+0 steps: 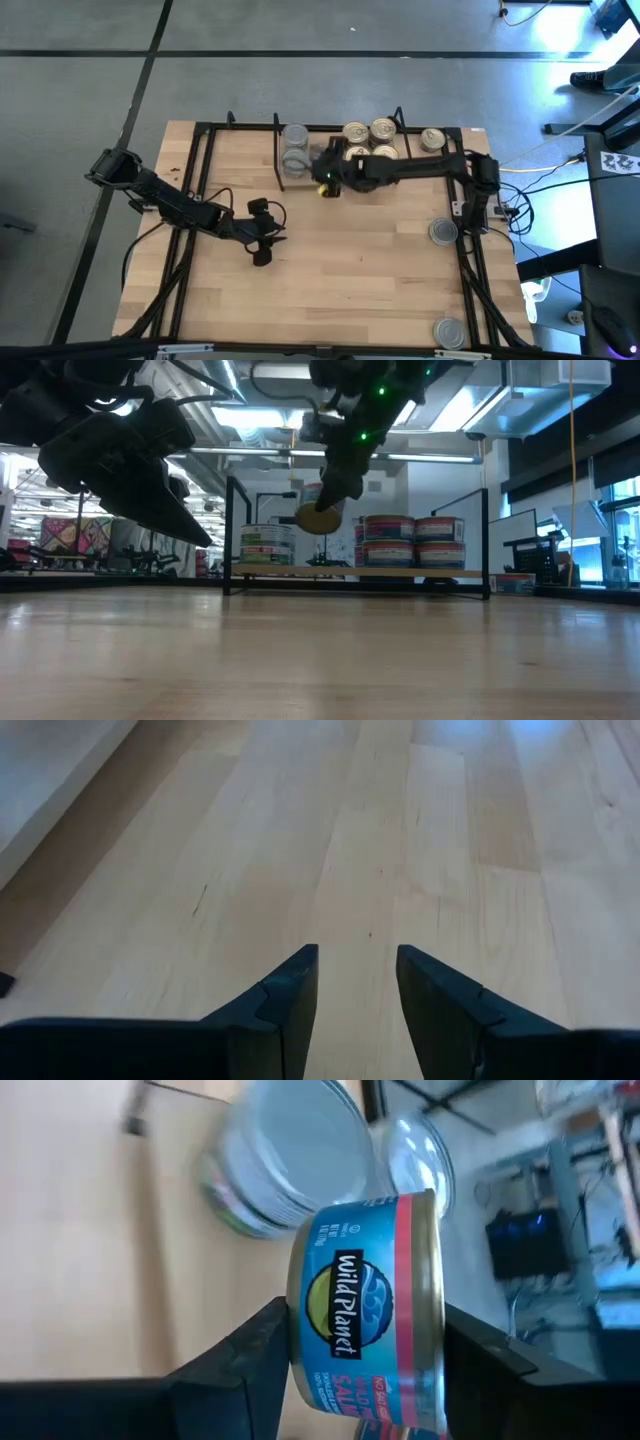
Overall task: Stack canned seafood by type on shelf
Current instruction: Put the blue pink tuna can on the shelf, then stack the blue pink tuna can on top of the other blue pink tuna can on the shelf
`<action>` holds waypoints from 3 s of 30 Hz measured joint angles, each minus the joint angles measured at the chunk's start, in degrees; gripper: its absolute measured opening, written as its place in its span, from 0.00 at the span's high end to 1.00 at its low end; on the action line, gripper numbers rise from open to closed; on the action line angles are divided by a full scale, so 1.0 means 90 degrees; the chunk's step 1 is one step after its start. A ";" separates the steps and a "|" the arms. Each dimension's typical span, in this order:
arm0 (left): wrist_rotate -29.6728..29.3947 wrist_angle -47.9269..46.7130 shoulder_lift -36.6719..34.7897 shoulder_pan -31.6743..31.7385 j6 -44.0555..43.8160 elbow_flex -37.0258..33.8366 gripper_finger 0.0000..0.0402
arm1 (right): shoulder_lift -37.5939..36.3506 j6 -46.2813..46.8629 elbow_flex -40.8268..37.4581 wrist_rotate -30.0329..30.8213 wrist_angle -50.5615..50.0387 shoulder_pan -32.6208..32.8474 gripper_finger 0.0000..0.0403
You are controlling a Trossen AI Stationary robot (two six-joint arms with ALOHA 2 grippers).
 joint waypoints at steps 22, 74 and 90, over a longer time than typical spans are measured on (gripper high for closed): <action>-0.0005 0.0009 -0.0003 0.0003 0.0022 -0.0011 0.66 | 0.0686 0.0449 -0.0002 -0.0555 0.0516 -0.1186 0.51; -0.0005 0.0019 -0.0003 0.0001 -0.0175 -0.0016 0.66 | 0.0045 0.0487 -0.0015 -0.0723 -0.0181 -0.0550 0.24; -0.0005 0.0245 0.0000 0.0000 -0.0265 -0.0017 0.66 | -0.1282 0.4203 -0.0002 -0.0858 -0.4025 0.2452 0.24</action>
